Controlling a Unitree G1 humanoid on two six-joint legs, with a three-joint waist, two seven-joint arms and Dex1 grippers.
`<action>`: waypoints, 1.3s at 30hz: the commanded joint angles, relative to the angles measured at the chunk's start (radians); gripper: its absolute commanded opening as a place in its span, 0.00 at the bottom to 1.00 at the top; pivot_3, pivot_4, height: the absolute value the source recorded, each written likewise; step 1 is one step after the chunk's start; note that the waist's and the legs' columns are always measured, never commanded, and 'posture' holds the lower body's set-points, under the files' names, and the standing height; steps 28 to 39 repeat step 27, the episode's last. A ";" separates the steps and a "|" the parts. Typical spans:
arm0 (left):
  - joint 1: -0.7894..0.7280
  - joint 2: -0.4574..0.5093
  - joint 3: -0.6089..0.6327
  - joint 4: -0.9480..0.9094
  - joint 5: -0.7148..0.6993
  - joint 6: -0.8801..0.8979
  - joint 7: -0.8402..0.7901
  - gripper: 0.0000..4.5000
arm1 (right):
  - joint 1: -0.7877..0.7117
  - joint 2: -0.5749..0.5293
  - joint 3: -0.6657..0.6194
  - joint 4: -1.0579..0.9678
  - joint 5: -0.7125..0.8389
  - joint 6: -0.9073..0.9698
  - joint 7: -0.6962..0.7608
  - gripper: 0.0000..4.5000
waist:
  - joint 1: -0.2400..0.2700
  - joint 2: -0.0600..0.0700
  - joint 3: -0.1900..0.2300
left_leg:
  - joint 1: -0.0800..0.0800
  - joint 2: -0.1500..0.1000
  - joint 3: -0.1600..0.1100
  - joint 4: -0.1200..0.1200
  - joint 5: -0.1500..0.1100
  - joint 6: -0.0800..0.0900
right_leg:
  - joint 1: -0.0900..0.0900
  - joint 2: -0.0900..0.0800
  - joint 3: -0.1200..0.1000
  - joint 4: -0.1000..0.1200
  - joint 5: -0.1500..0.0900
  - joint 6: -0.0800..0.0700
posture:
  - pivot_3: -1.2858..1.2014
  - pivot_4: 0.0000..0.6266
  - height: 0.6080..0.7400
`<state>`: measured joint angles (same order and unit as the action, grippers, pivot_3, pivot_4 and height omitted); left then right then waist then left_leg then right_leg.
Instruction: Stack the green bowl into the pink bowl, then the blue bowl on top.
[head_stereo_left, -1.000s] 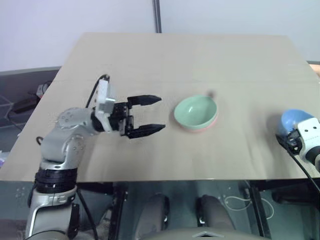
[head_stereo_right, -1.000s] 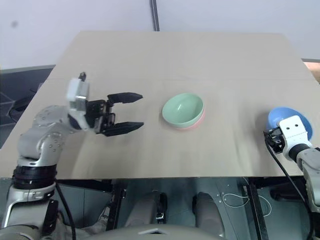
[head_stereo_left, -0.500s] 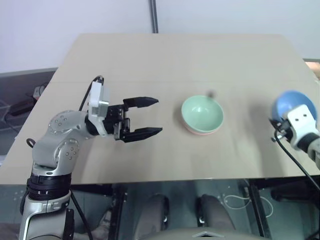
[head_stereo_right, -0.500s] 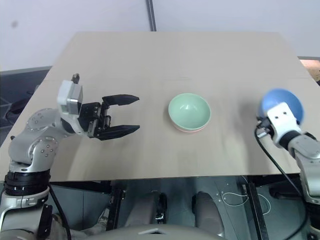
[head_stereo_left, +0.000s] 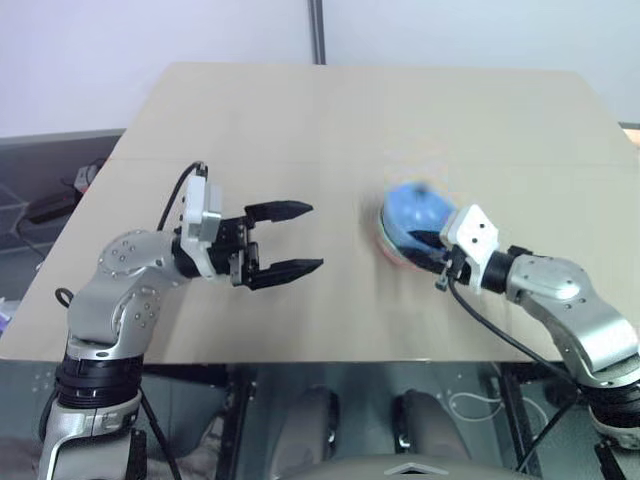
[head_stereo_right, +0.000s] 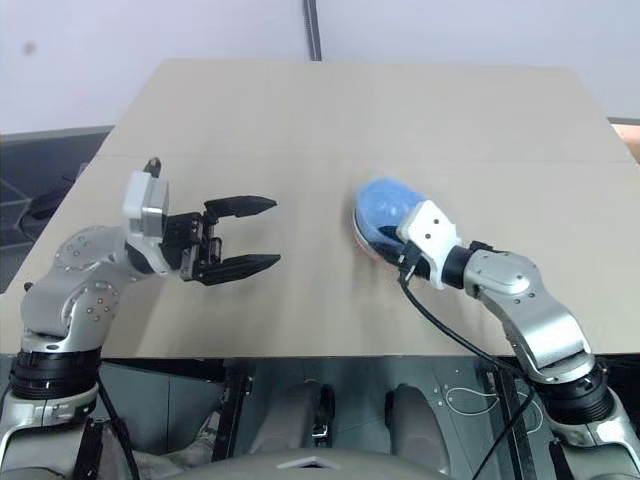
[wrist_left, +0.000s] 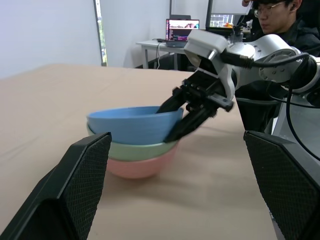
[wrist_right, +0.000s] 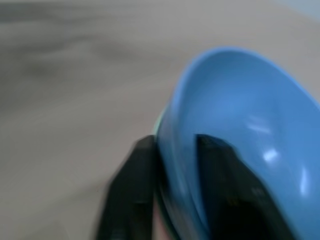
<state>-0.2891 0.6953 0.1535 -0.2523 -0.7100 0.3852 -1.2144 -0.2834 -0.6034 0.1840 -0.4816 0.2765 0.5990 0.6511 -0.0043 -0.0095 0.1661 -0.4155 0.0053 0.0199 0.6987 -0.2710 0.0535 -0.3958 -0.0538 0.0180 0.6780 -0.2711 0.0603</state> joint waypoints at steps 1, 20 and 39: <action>0.019 0.014 0.041 -0.053 -0.016 -0.009 0.019 1.00 | -0.045 0.002 -0.020 -0.025 -0.012 -0.031 0.003 0.76 | -0.004 0.000 0.000 | 0.000 0.000 0.000 0.000 0.000 0.000 | 0.000 0.000 0.000 0.000 0.000 0.000 | 0.52 0.24 1.00; 0.228 0.000 0.121 -0.155 0.089 -0.045 0.257 1.00 | 0.569 -0.125 -0.795 -0.081 0.223 -0.162 0.235 0.99 | 0.017 0.000 -0.001 | 0.002 -0.001 0.000 -0.008 0.000 0.000 | 0.002 -0.008 -0.001 -0.005 0.000 0.000 | 0.52 0.24 1.00; 0.294 0.061 0.150 -0.182 0.107 -0.037 0.266 1.00 | 0.680 -0.154 -0.913 -0.009 0.286 -0.212 0.351 0.99 | 0.007 0.001 -0.001 | 0.004 0.000 0.002 -0.011 0.000 0.000 | 0.002 -0.007 0.002 -0.006 0.000 0.000 | 0.52 0.24 1.00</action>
